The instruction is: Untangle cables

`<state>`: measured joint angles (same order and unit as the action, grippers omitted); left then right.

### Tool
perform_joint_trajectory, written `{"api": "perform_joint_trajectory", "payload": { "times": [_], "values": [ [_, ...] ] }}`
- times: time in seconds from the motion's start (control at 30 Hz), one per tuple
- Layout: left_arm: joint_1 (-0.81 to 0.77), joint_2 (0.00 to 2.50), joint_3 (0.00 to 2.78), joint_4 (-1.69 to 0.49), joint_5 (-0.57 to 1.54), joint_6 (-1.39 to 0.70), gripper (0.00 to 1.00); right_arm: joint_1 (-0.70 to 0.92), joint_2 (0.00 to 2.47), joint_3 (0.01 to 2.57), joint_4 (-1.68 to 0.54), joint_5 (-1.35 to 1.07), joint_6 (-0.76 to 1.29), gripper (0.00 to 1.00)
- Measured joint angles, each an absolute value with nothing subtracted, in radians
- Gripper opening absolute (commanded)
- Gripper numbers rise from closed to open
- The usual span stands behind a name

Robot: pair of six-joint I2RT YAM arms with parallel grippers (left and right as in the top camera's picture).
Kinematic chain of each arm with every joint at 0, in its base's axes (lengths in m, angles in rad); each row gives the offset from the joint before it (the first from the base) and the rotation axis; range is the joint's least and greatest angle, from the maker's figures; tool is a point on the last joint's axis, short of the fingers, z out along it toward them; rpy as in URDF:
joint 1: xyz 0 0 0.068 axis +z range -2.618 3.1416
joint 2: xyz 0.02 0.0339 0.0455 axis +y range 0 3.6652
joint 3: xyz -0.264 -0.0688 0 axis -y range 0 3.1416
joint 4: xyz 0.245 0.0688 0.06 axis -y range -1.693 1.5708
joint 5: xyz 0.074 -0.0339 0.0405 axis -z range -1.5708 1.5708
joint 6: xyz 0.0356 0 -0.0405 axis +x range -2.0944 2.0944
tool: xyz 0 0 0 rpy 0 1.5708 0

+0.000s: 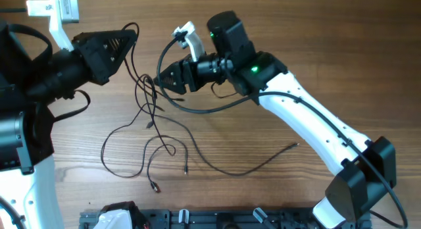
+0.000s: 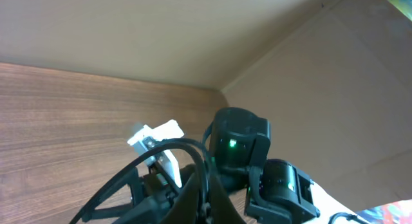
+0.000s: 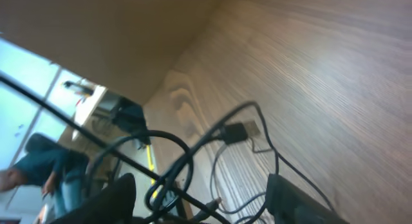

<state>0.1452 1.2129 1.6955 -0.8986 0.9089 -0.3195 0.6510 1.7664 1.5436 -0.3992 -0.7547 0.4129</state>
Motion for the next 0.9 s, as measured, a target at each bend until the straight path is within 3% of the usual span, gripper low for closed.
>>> {"api": "perform_joint_trajectory", "payload": {
  "times": [0.5, 0.7, 0.9],
  "values": [
    [0.145, 1.213, 1.695, -0.917, 0.902, -0.316, 0.04, 0.732, 1.819, 1.544, -0.309, -0.68, 0.488, 0.61],
    [0.145, 1.213, 1.695, -0.916, 0.902, -0.316, 0.04, 0.765, 1.854, 1.544, -0.2, -0.635, 0.574, 0.54],
    [0.216, 1.201, 1.695, -0.855, 0.895, -0.322, 0.04, 0.725, 1.956, 1.546, -0.387, -0.374, 0.719, 0.54]
  ]
}}
